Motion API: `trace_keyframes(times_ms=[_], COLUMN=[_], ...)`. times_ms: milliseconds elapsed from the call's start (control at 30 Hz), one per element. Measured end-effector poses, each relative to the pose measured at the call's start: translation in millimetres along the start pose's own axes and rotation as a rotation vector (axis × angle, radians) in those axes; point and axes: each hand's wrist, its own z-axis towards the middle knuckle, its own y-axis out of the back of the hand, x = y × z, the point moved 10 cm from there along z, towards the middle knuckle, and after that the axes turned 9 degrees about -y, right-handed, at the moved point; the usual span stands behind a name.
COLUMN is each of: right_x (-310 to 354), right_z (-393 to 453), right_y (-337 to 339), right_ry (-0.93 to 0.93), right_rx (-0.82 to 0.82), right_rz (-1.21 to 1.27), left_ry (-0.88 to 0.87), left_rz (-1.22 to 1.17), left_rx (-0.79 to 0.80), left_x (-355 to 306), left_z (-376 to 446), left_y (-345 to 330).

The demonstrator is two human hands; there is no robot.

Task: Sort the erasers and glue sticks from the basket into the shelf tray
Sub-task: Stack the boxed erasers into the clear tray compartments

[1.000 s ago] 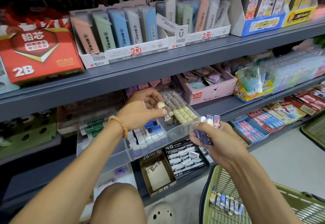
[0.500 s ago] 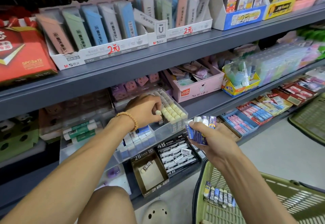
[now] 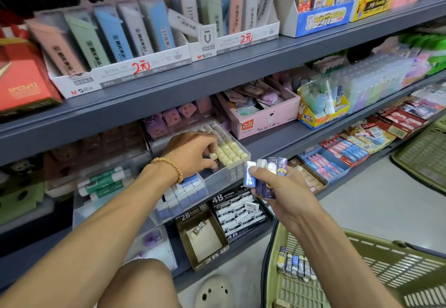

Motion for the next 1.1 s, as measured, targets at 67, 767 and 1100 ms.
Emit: trace_keyframes(times_ms=[67, 767, 1100], right_x=[1, 9, -1], right_z=[-1, -18, -18], right_y=[0, -67, -26], right_ry=[0.005, 0.030, -0.019], right_rx=[0.006, 0.232, 0.064], right_rz=[-0.004, -0.059, -0.040], left_ry=[-0.002, -0.026, 0.329], left_rz=[-0.024, -0.796, -0.519], left_rx=[0.024, -0.093, -0.271], left_x=[1, -23, 43], left_z=[0, -75, -127], left_y=[0, 54, 30])
